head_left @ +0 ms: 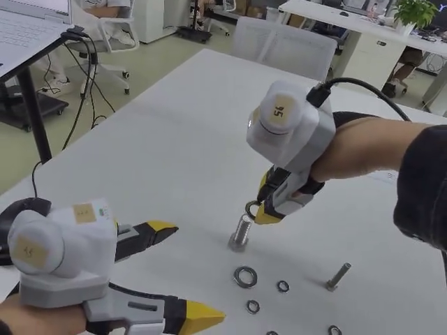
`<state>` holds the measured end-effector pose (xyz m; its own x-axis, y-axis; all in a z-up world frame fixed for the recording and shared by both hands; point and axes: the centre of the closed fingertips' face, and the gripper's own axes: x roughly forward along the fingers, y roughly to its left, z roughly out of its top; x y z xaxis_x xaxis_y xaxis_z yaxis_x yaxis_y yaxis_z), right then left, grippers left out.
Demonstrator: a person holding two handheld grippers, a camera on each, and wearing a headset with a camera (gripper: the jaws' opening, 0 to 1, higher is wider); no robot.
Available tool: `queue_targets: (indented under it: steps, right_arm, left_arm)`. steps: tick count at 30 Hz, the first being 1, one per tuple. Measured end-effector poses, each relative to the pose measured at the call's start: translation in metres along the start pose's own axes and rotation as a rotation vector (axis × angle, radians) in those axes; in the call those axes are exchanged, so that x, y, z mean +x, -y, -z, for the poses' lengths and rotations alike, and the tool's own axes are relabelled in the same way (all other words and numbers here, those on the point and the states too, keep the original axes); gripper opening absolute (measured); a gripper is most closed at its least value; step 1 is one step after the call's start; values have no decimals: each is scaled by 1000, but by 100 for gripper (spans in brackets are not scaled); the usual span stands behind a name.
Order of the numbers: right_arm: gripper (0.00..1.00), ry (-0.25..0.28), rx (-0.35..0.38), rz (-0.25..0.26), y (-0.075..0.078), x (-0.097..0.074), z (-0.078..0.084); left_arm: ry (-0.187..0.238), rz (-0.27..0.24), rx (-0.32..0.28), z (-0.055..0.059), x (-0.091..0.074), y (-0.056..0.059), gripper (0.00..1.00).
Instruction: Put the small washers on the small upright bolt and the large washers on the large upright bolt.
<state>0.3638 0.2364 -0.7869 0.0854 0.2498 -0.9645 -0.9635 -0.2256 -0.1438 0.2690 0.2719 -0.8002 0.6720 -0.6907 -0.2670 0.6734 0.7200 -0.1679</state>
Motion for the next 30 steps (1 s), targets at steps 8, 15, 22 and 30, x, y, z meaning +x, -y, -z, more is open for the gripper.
queue_targets:
  steps: [8,15,22,30]
  right_arm:
    - [23,-17,-17,-31,-1,8,-2]
    - [23,-34,-22,-50,0,13,-1]
    - [23,-48,-23,-65,1,19,3]
    - [23,-51,-22,-79,0,25,3]
  left_arm:
    - [-4,-1,-3,1,1,1,86]
    - [-9,0,-6,2,1,1,85]
    - [-11,2,-7,2,3,0,84]
    - [-13,0,-8,3,4,0,83]
